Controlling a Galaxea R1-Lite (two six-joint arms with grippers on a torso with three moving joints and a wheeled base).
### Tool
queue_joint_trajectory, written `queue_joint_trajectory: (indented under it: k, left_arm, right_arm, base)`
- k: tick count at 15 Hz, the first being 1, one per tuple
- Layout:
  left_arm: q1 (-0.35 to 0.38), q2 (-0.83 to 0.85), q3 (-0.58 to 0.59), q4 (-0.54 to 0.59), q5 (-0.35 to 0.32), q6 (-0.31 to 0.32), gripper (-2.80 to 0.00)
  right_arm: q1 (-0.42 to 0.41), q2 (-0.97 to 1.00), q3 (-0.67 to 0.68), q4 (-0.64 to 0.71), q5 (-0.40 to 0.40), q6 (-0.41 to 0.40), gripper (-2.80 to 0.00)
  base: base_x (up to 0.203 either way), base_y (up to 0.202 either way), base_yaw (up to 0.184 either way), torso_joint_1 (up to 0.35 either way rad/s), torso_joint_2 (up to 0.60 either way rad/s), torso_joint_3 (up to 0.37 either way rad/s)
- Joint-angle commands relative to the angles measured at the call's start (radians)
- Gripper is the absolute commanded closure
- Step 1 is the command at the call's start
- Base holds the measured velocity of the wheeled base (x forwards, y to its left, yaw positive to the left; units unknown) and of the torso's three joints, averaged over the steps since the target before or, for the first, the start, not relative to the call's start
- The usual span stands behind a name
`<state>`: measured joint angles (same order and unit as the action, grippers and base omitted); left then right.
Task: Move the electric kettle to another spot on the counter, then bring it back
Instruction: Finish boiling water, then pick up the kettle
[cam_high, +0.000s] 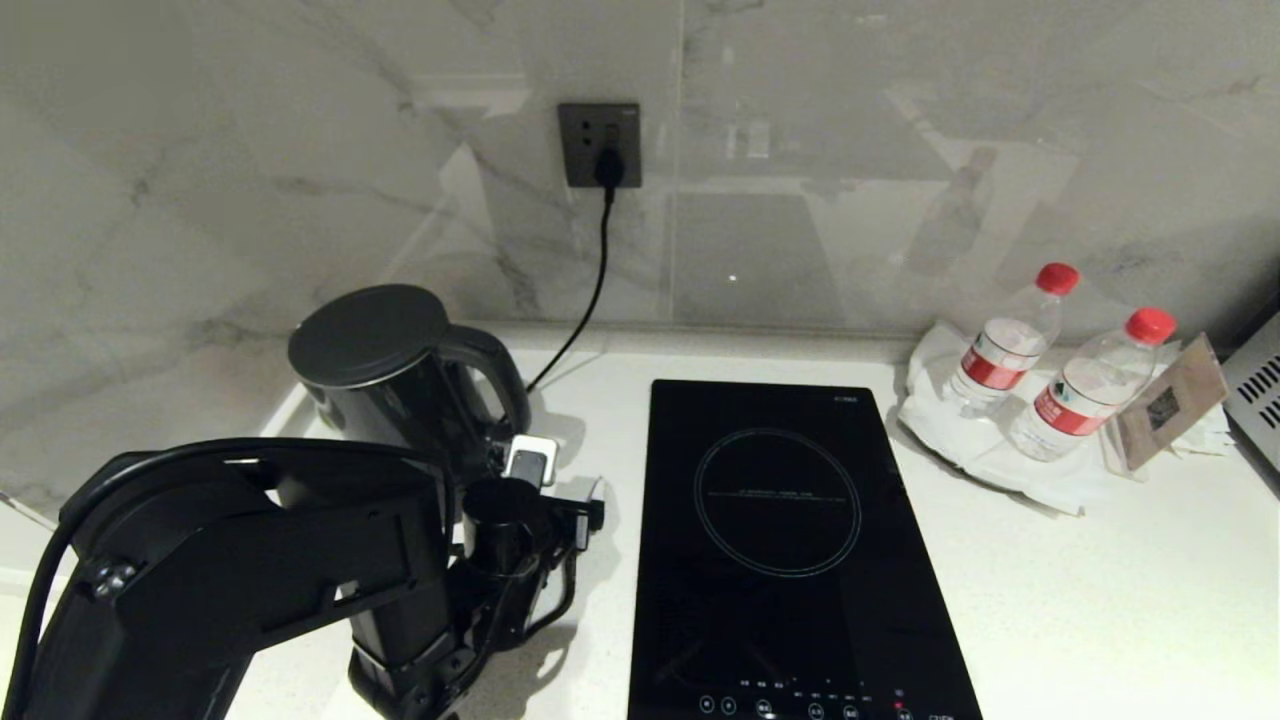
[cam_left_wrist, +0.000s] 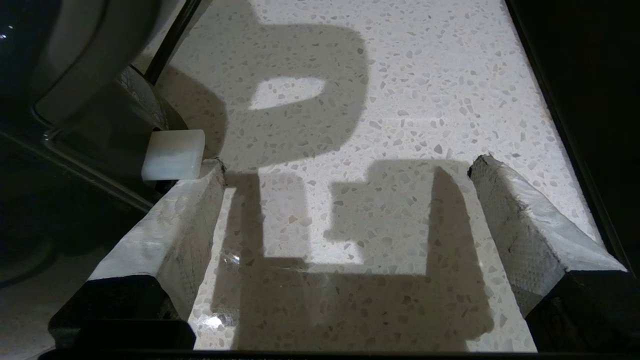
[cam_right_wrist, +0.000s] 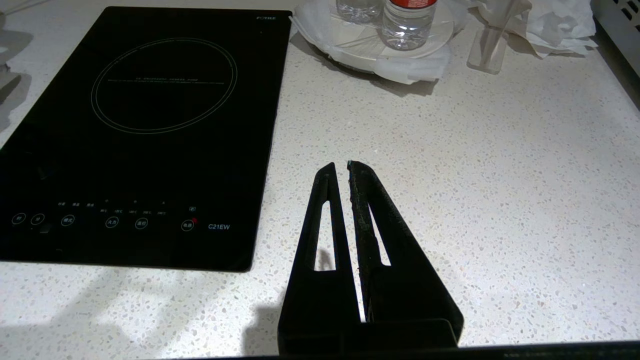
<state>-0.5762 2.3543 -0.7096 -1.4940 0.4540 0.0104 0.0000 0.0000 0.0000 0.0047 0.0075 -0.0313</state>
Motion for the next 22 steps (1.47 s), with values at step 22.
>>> queue_joint_trajectory:
  k: [22]
  left_arm:
    - [-0.068, -0.313, 0.296, -0.036, 0.009, -0.027, -2.80]
  right_arm:
    - [0.000, 0.000, 0.000, 0.000, 0.002, -0.002, 0.00]
  base:
    - [0.000, 0.000, 0.000, 0.000, 0.00, 0.000]
